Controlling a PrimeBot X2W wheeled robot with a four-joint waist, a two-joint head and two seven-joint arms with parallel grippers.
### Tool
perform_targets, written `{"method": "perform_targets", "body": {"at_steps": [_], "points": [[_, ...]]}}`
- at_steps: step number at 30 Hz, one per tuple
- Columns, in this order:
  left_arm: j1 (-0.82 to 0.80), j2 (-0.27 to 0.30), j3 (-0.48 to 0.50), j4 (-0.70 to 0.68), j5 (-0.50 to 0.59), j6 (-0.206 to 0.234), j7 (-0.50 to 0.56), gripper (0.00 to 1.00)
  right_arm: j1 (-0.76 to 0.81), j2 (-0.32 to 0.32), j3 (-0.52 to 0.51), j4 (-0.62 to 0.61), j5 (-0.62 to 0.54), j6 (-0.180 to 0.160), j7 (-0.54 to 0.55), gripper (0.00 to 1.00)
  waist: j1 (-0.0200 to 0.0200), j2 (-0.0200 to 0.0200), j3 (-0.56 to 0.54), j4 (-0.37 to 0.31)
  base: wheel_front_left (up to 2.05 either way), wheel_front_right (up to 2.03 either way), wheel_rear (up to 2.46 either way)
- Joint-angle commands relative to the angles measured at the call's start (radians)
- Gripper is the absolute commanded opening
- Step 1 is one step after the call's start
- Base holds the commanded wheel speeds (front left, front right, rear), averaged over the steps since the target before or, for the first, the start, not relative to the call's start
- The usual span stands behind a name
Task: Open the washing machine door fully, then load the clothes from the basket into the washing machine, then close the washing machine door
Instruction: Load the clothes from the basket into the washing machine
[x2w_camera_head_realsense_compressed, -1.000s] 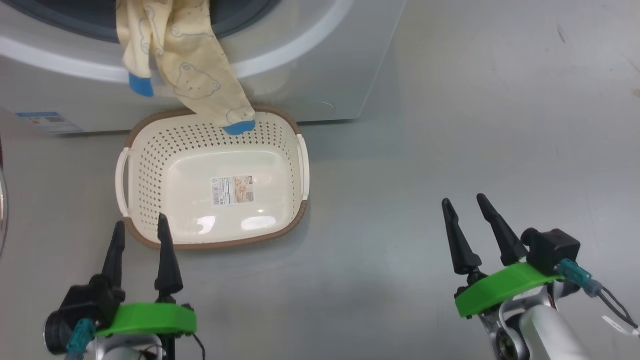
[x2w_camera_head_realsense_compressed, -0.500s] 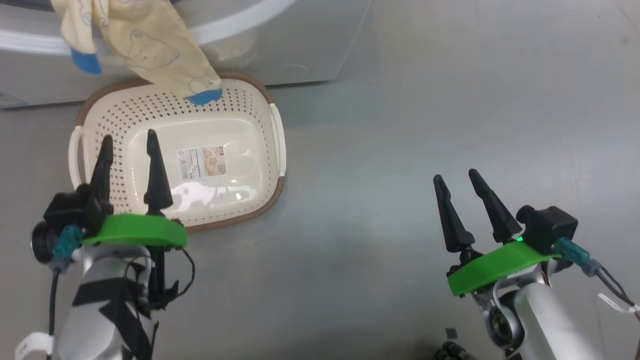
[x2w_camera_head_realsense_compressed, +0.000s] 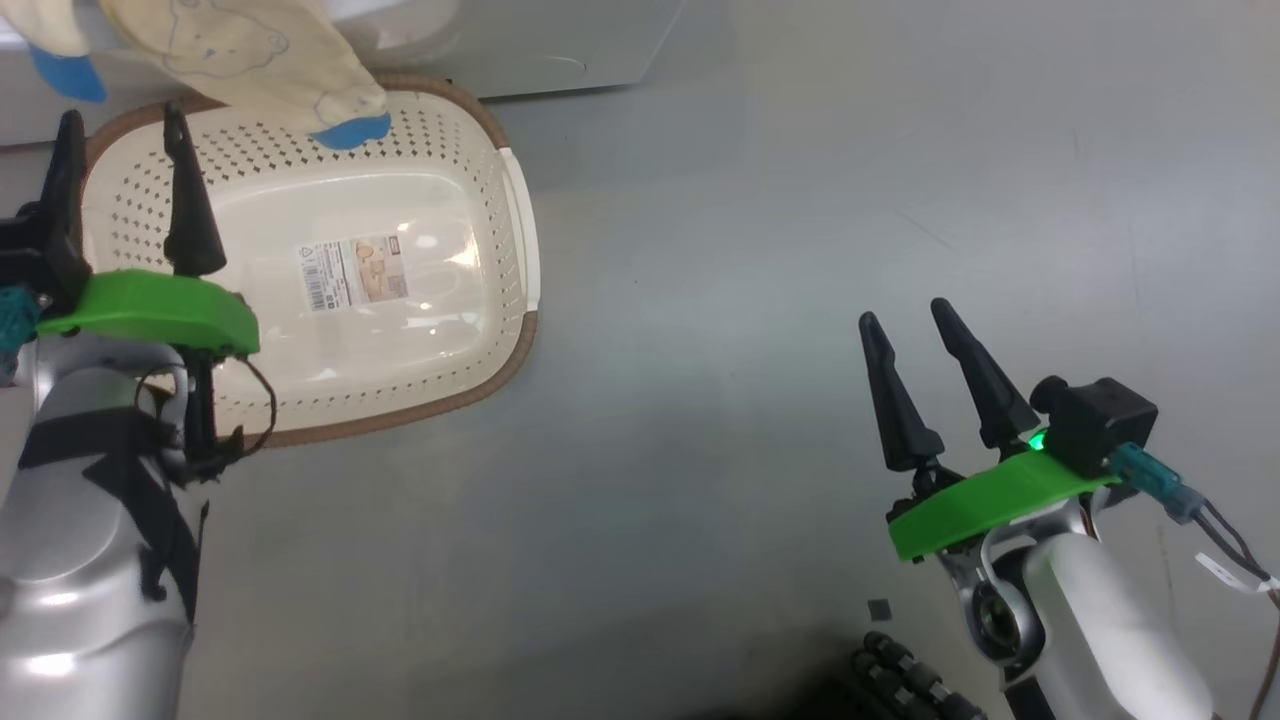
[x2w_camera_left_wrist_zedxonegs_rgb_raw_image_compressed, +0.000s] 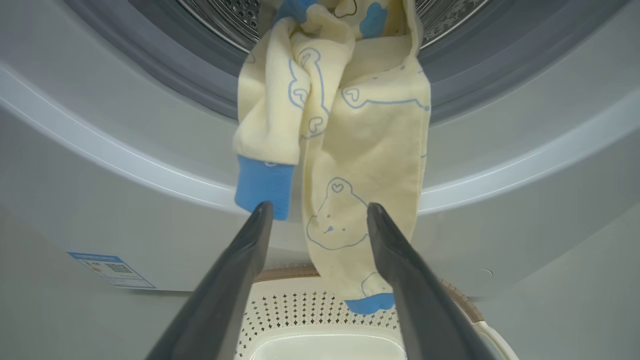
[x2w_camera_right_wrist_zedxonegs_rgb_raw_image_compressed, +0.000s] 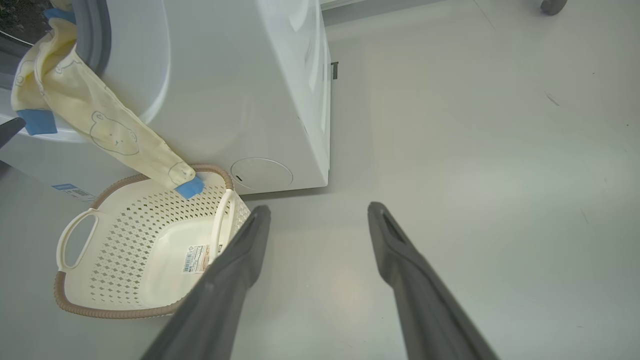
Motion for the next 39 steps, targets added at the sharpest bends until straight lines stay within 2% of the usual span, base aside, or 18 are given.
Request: {"method": "perform_targets", "body": {"at_steps": [1,11,18,39], "points": [[-0.008,0.041,0.024,-0.018,0.01,-0.003,-0.002,1.0,-0.001,-0.006,0.021,-0.03,0.005,0.002,-0.01,1.0,-0.0002,0.0,0.007,-0.003,0.0,0.0,0.0],[-0.108,0.083,-0.012,0.068,0.038,-0.02,-0.003,1.0,-0.015,-0.006,0.043,-0.035,0.002,0.002,-0.01,1.0,-0.0002,0.0,0.047,-0.012,0.0,0.0,0.0],[-0.176,0.105,-0.023,0.121,0.05,-0.01,-0.003,1.0,-0.023,-0.006,0.056,-0.041,0.001,0.002,-0.01,1.0,-0.0002,0.0,0.071,-0.019,0.0,0.0,0.0],[-0.313,0.094,-0.066,0.168,0.064,0.006,-0.007,1.0,-0.034,-0.006,0.065,-0.047,0.003,0.002,-0.01,1.0,-0.0002,0.0,0.123,-0.031,0.0,0.0,0.0]]}}
